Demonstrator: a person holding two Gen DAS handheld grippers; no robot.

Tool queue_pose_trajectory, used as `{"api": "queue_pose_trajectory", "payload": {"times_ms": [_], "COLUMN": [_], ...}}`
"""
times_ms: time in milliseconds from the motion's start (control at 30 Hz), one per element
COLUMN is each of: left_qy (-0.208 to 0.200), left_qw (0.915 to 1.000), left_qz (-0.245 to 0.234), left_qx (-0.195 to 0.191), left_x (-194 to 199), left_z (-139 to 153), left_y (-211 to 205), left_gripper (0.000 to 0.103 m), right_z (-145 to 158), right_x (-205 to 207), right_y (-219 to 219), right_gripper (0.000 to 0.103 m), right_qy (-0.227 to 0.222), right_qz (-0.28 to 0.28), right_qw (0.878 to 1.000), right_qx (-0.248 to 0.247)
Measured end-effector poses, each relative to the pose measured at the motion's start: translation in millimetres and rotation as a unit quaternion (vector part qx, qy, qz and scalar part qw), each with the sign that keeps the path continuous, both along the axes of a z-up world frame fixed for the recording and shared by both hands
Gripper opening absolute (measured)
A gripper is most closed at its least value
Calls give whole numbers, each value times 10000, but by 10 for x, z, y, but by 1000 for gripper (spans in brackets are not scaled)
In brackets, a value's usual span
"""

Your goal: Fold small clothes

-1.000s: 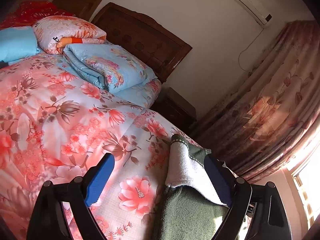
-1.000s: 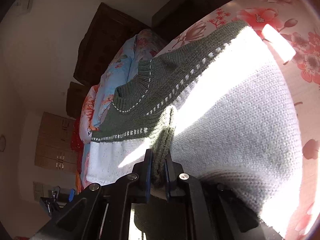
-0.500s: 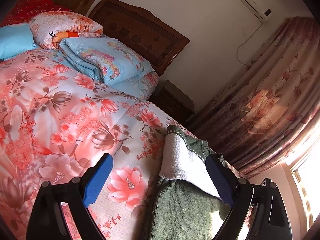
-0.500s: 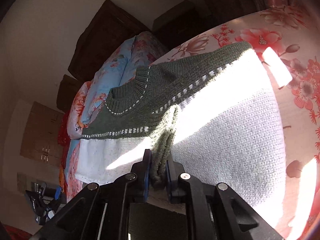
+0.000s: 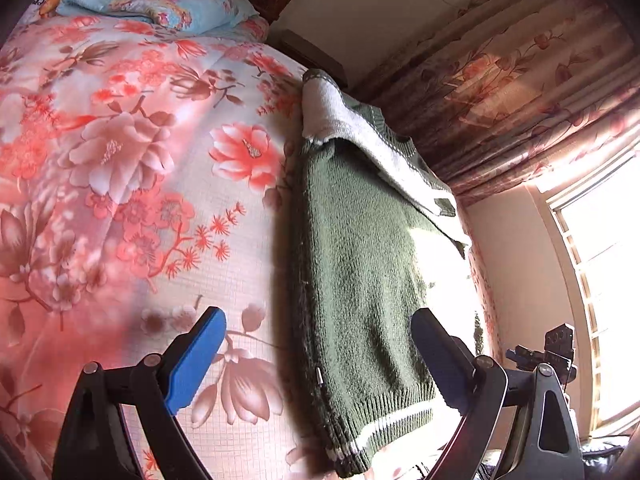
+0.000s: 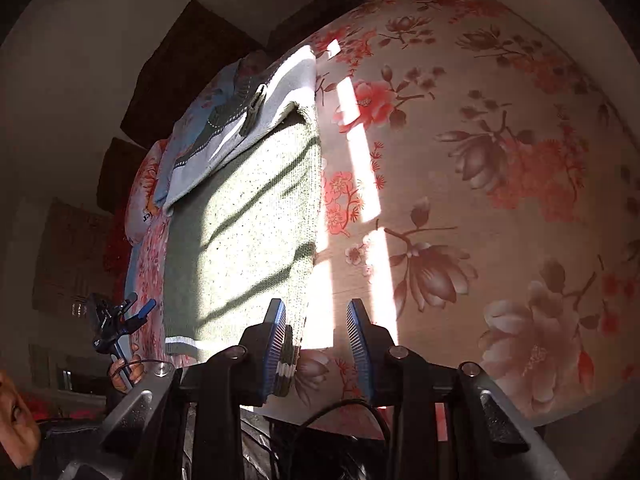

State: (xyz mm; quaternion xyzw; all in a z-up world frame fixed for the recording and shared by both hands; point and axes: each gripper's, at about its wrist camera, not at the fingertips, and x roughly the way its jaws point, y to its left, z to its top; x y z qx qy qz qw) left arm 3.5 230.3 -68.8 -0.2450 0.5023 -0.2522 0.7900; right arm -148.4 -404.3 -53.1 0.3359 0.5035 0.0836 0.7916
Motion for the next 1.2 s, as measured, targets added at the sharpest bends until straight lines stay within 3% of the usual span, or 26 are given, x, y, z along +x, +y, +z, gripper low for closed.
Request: {"api": "queue_pose_trajectory", "payload": {"times_ms": [67,167,300,433,633,933,1100,1200], "left_qy": [80,87,270,390,1023,1326,1672,1873], "left_qw": [9996,9984,9966,9940,9910,9839,9693,9589], "left_qz": [-247,-430,-609,-793,-746,-998,-1546,-1661], "left_qx": [81,368,481,640,-434,-666,-924,-1336], "left_x": [-56,-154,-259,-327,-321,-132,20,115], "left_z": [-32,-34,-51,-49,-145,-150,-214,-290], "left_y": [-86,-151,-237,-350,-349,-551,-606,-613], "left_gripper": [103,103,103,103,103,103,103,103], "right_z": [4,-139,-385,-427,-388,-546,-605,-653], "right_x": [-190,-123,78,156,203,253,254,267], "right_y": [-92,78,432,603,726,707,598,534], "right_gripper": [37,37,37,37,37,37,37,37], "right_qy": [-219,-346,-207,-231,-425,-187,-116,-43], "right_qz": [-199,-274,26,308,484,441,309,222], "right_qw": [9993,9969,9959,9946,9924,9961,9967,9973], "right_qx": [233,645,884,968,1048,735,737,694]}}
